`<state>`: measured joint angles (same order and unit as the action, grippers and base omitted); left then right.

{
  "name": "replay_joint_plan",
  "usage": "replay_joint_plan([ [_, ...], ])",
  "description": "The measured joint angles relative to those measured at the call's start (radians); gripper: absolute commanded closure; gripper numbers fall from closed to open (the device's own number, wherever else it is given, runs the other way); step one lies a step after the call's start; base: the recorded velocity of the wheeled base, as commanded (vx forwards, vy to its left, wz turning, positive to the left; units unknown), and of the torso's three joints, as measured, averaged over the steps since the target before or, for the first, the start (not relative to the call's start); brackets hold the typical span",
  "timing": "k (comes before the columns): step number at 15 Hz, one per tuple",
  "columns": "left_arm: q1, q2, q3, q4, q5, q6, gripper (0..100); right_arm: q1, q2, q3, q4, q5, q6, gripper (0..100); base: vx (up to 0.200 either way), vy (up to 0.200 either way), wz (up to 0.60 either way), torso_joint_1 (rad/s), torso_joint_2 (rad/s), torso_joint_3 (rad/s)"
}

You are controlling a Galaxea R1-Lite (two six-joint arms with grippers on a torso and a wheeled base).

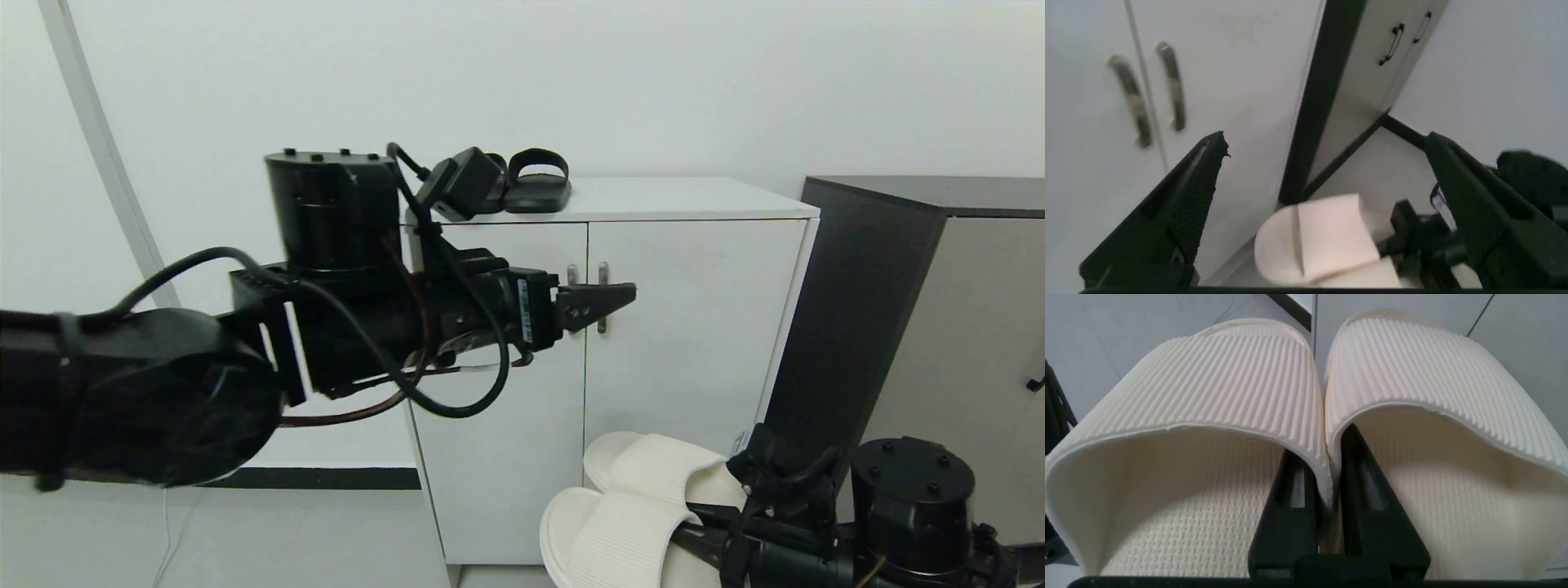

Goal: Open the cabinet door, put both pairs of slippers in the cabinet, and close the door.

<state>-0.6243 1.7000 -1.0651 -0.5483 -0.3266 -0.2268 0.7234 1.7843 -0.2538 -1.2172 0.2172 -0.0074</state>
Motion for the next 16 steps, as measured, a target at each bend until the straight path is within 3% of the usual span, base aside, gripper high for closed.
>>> replay_joint_plan([
  [3, 0.001, 0.137, -0.154, 0.004, -0.044, -0.050, 0, 0.000, 0.001, 0.000, 0.001, 0.000, 0.000, 100, 0.000, 0.000, 0.00, 0.000, 0.00, 0.000],
  [6, 0.009, 0.253, -0.286, 0.010, -0.117, -0.124, 0, 0.000, 0.006, -0.001, 0.001, 0.000, 0.000, 100, 0.000, 0.000, 0.00, 0.000, 0.00, 0.000],
  [9, 0.030, 0.336, -0.374, 0.011, -0.149, -0.186, 0, 0.000, 0.013, -0.001, 0.000, 0.000, 0.000, 100, 0.000, 0.000, 0.00, 0.000, 0.00, 0.000],
  [11, 0.048, 0.360, -0.388, 0.015, -0.216, -0.248, 0, 0.000, 0.016, -0.001, -0.001, 0.000, 0.000, 100, 0.000, 0.000, 0.00, 0.000, 0.00, 0.000],
  [13, 0.061, 0.369, -0.394, 0.026, -0.225, -0.267, 0, 0.000, 0.019, -0.002, -0.002, 0.000, 0.000, 100, 0.000, 0.000, 0.00, 0.000, 0.00, 0.000],
  [16, 0.064, 0.379, -0.407, 0.074, -0.216, -0.259, 0, 0.000, 0.021, -0.002, -0.002, 0.000, 0.000, 100, 0.000, 0.000, 0.00, 0.000, 0.00, 0.000],
])
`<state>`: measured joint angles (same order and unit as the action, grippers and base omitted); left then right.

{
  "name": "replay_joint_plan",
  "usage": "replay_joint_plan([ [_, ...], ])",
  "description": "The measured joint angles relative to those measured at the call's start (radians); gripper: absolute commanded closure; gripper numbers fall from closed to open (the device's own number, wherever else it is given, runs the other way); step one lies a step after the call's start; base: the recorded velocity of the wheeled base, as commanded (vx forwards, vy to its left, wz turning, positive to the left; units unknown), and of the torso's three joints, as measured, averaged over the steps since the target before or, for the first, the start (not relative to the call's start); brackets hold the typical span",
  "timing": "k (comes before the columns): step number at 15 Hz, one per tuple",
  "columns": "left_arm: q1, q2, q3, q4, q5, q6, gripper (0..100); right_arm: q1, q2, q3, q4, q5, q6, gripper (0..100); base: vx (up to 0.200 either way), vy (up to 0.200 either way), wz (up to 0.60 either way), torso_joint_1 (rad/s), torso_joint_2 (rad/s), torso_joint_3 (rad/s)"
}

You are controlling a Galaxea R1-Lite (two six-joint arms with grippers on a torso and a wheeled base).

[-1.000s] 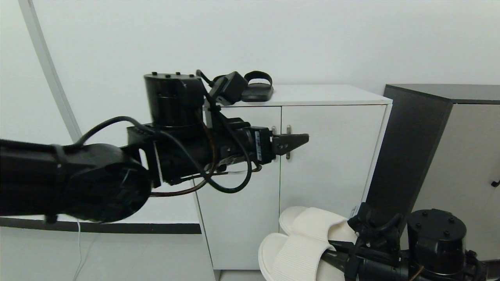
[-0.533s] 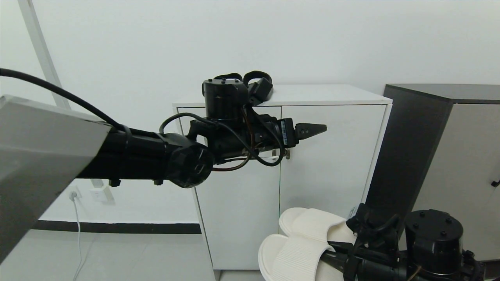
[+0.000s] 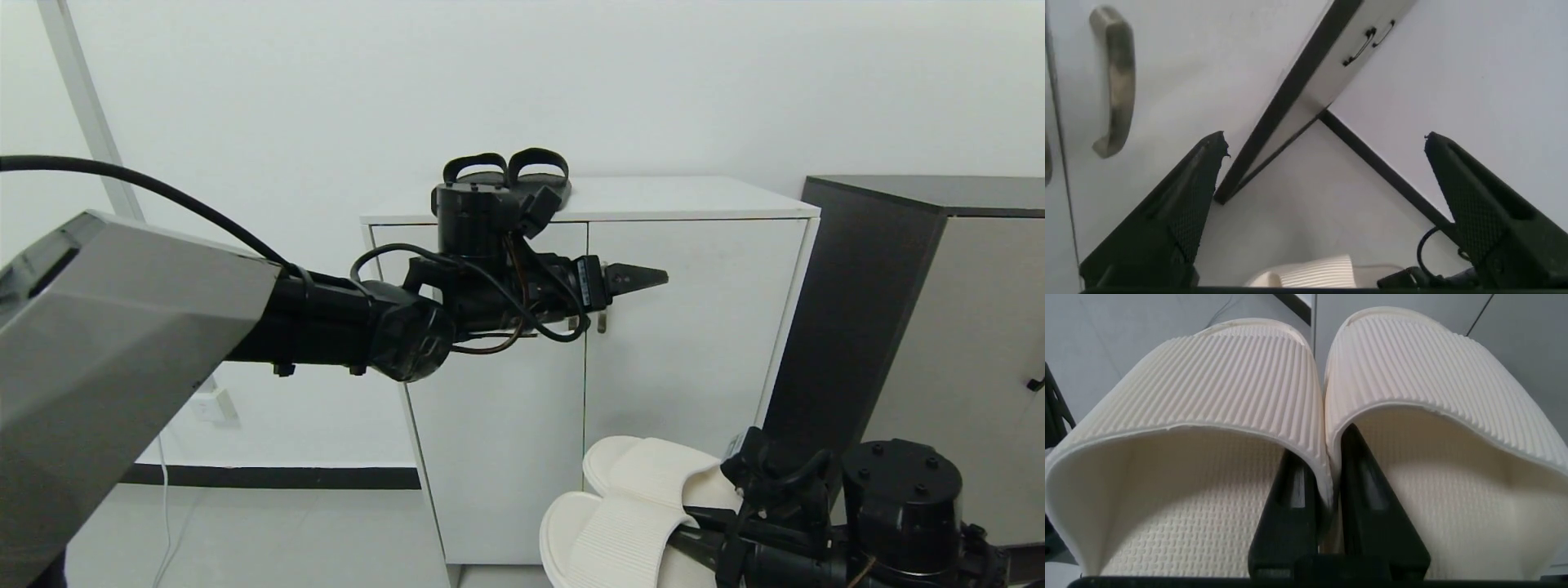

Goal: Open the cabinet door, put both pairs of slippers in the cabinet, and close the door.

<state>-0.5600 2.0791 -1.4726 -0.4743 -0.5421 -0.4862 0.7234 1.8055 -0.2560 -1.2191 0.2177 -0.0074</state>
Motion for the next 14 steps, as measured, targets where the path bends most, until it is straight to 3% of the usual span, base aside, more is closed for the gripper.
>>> replay_joint_plan([
  [6, 0.001, 0.044, -0.133, 0.129, 0.135, 0.034, 0, 0.000, 0.008, -0.002, 0.000, 0.000, 0.000, 100, 0.000, 0.000, 0.00, 0.000, 0.00, 0.000],
  [9, 0.003, 0.080, -0.201, 0.171, 0.157, 0.035, 0, 0.000, 0.009, -0.003, -0.001, 0.000, 0.000, 100, 0.000, 0.000, 0.00, 0.000, 0.00, 0.000],
  [14, 0.025, 0.122, -0.235, 0.175, 0.183, 0.034, 0, -0.001, 0.010, -0.002, -0.001, 0.000, 0.000, 100, 0.000, 0.000, 0.00, 0.000, 0.00, 0.000],
])
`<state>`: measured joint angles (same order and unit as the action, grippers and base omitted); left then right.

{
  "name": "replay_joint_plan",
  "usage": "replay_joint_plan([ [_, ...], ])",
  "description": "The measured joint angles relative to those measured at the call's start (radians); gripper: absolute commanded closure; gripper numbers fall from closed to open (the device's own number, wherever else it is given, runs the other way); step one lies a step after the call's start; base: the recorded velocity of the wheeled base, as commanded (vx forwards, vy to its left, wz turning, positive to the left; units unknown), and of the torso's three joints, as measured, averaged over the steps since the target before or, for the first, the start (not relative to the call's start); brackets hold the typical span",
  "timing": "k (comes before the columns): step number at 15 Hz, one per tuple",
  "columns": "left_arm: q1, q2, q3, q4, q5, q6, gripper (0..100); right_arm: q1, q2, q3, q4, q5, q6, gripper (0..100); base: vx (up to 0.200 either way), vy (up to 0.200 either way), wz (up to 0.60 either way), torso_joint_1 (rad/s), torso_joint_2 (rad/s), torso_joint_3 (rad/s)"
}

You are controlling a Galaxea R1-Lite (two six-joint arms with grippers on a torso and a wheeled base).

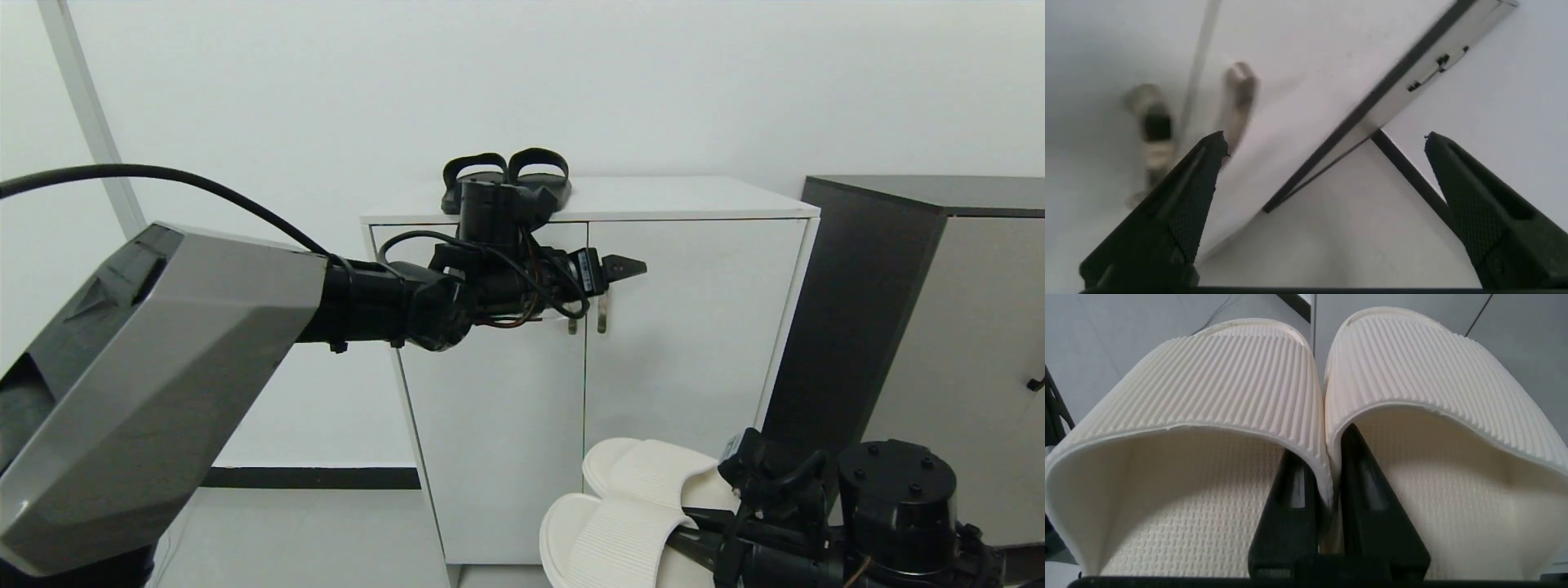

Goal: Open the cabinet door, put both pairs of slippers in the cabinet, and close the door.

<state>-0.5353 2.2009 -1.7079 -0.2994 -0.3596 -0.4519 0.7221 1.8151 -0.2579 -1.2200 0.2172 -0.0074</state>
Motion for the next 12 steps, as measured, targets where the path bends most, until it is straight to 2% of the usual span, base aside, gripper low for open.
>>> replay_joint_plan([
  [4, 0.006, 0.036, -0.037, 0.004, 0.001, 0.000, 0, 0.000, 0.013, -0.002, 0.000, 0.000, 0.000, 100, 0.000, 0.000, 0.00, 0.000, 0.00, 0.000],
  [8, 0.003, 0.093, -0.134, 0.059, 0.003, -0.001, 0, 0.000, 0.022, -0.002, -0.003, 0.000, 0.000, 100, 0.000, 0.000, 0.00, 0.000, 0.00, 0.000],
  [11, -0.001, 0.114, -0.147, 0.061, 0.003, -0.006, 0, 0.000, 0.023, -0.002, -0.004, 0.000, 0.000, 100, 0.000, 0.000, 0.00, 0.000, 0.00, 0.000],
  [12, -0.002, 0.119, -0.148, 0.061, 0.004, -0.006, 100, 0.000, 0.024, -0.001, -0.004, 0.000, 0.000, 100, 0.000, 0.000, 0.00, 0.000, 0.00, 0.000],
])
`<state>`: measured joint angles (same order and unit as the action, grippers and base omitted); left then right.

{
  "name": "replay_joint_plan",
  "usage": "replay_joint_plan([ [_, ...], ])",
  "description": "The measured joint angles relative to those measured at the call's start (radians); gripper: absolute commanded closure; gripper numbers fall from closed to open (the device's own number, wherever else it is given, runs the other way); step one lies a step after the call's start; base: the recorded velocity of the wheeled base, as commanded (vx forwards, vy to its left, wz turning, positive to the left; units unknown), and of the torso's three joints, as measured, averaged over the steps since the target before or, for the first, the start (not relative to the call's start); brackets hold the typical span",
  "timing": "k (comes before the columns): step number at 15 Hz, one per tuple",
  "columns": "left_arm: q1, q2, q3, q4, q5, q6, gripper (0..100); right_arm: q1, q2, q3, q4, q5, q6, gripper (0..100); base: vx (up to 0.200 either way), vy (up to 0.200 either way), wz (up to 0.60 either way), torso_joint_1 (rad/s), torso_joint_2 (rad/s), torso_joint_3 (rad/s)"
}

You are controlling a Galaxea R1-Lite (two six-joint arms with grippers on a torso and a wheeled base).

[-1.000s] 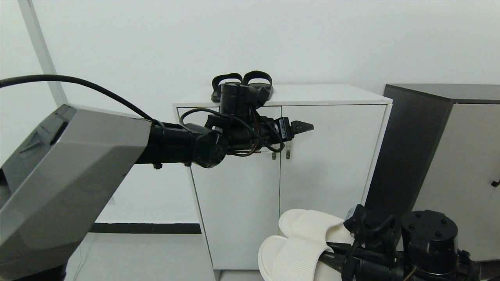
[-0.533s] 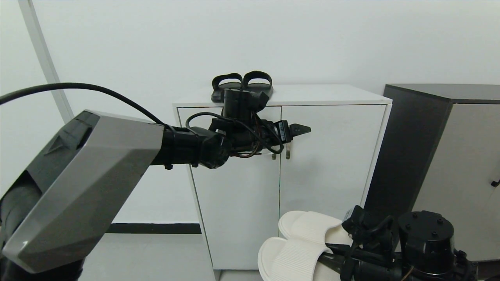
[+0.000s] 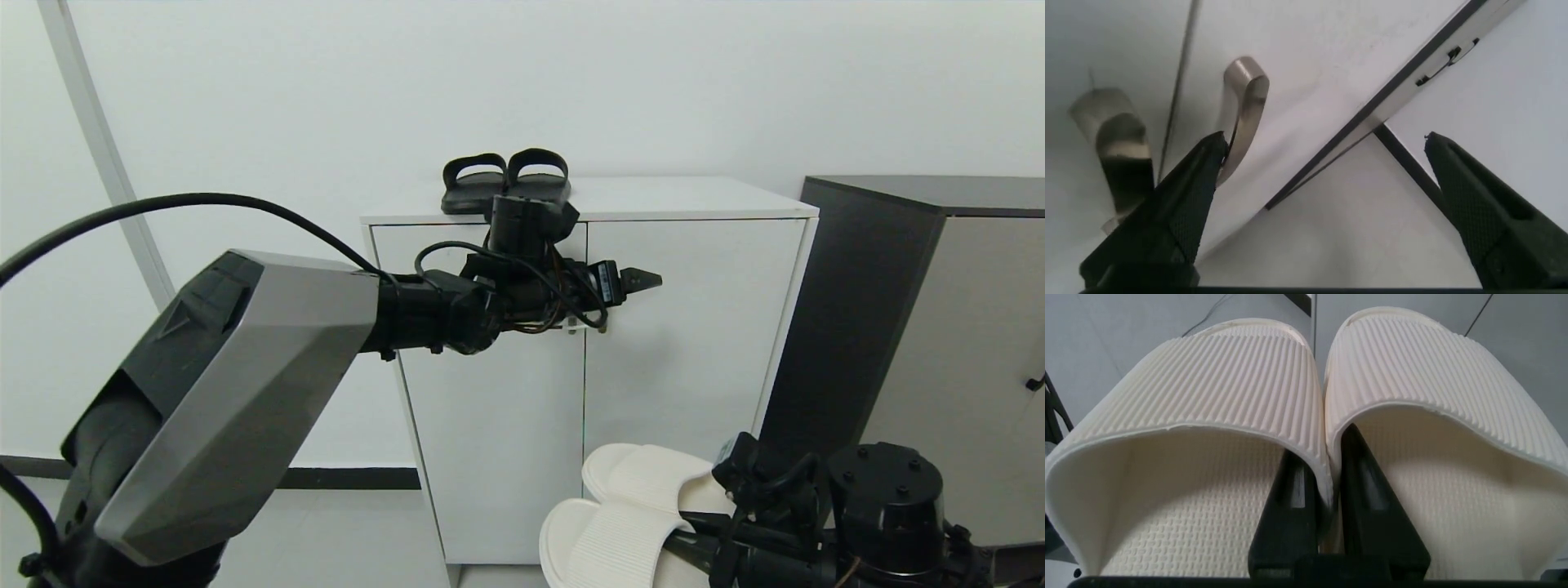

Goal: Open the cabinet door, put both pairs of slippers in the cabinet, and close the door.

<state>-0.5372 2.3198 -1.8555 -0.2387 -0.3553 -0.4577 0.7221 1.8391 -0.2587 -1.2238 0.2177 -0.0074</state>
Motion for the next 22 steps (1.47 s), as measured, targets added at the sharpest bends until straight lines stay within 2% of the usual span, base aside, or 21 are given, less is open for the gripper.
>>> replay_joint_plan([
  [4, -0.005, 0.004, 0.011, 0.001, 0.005, -0.002, 100, 0.001, 0.000, 0.004, 0.000, 0.002, 0.000, 100, 0.000, 0.000, 0.00, 0.000, 0.00, 0.000],
  [8, -0.014, -0.036, 0.105, -0.019, 0.000, 0.001, 100, 0.009, 0.003, 0.018, 0.000, 0.013, 0.002, 100, 0.000, 0.000, 0.00, 0.000, 0.00, 0.000],
  [12, -0.024, -0.116, 0.279, -0.125, -0.001, -0.001, 100, 0.041, 0.002, 0.062, -0.052, 0.066, -0.001, 100, 0.000, 0.000, 0.00, 0.000, 0.00, 0.000],
  [15, -0.031, -0.204, 0.447, -0.186, 0.000, 0.000, 100, 0.053, 0.003, 0.074, -0.055, 0.066, -0.002, 100, 0.000, 0.000, 0.00, 0.000, 0.00, 0.000],
  [19, -0.035, -0.334, 0.626, -0.271, -0.008, 0.011, 100, 0.063, 0.003, 0.077, -0.055, 0.065, -0.006, 100, 0.000, 0.000, 0.00, 0.000, 0.00, 0.000],
  [22, 0.017, -0.363, 0.637, -0.291, -0.058, 0.013, 100, 0.072, 0.005, 0.077, -0.055, 0.061, -0.009, 100, 0.000, 0.000, 0.00, 0.000, 0.00, 0.000],
])
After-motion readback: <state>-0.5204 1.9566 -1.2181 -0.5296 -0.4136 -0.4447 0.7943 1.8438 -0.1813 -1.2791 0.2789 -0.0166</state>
